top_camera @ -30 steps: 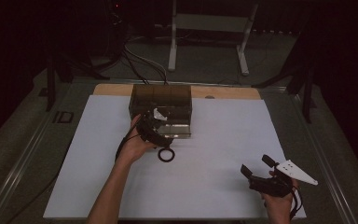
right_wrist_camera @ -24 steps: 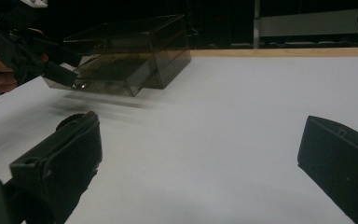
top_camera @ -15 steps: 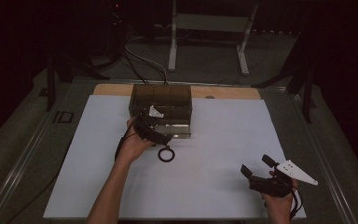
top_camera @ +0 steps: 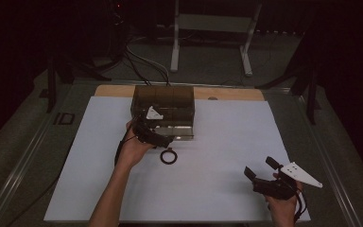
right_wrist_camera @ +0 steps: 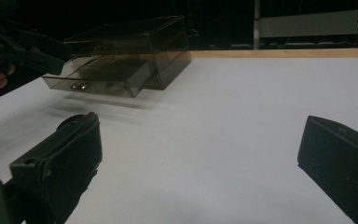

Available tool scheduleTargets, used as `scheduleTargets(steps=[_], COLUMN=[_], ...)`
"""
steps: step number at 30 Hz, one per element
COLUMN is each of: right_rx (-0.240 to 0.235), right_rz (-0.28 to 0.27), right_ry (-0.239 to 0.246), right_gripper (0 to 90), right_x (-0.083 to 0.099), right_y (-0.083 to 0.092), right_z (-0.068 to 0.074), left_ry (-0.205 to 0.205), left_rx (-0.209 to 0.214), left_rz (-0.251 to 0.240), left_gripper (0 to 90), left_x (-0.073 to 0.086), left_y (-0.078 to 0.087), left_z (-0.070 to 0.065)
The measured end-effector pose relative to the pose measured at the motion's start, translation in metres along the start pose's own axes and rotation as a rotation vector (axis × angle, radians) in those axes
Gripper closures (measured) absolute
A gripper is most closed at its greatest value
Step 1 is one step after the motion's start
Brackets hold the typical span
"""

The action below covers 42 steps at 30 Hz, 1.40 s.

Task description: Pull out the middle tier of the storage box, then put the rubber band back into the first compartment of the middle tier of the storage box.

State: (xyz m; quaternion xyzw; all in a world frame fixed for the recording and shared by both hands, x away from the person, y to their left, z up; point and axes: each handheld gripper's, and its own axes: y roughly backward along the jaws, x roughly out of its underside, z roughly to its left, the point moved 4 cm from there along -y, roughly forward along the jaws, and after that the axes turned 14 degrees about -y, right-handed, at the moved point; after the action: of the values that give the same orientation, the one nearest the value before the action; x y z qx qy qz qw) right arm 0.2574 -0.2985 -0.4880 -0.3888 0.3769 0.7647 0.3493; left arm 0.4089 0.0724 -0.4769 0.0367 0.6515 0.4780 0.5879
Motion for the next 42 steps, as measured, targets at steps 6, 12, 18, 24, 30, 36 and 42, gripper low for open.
scheduleTargets(steps=[6, 12, 18, 24, 30, 36, 42], right_rx=[0.0, 0.002, 0.002, 0.004, 0.003, 0.005, 0.003], right_rz=[-0.001, -0.001, 0.0, -0.001, -0.003, -0.003, -0.004], right_ry=[0.0, -0.002, 0.001, -0.001, -0.002, -0.002, 0.0], right_gripper=[0.0, 0.0, 0.0, 0.0, 0.0, 0.0, 0.0], right_x=[0.0, 0.0, 0.0, 0.0, 0.0, 0.0, 0.0], right_y=[0.0, 0.0, 0.0, 0.0, 0.0, 0.0, 0.0], right_z=[0.0, 0.0, 0.0, 0.0, 0.0, 0.0, 0.0], left_ry=[-0.03, -0.036, -0.037, -0.033, -0.033, -0.057, -0.061], left_rx=[-0.019, -0.015, -0.012, -0.003, 0.004, -0.002, 0.0], left_rz=[-0.012, -0.044, -0.057, -0.056, -0.027, -0.031, -0.024], left_gripper=[0.8, 0.8, 0.8, 0.9, 0.8, 0.9, 0.9], left_x=[0.0, 0.001, 0.002, 0.002, 0.002, 0.001, 0.002], left_y=[0.001, 0.001, 0.003, 0.007, 0.008, 0.009, 0.008], left_z=[-0.001, -0.003, -0.005, -0.008, -0.014, -0.02, -0.024])
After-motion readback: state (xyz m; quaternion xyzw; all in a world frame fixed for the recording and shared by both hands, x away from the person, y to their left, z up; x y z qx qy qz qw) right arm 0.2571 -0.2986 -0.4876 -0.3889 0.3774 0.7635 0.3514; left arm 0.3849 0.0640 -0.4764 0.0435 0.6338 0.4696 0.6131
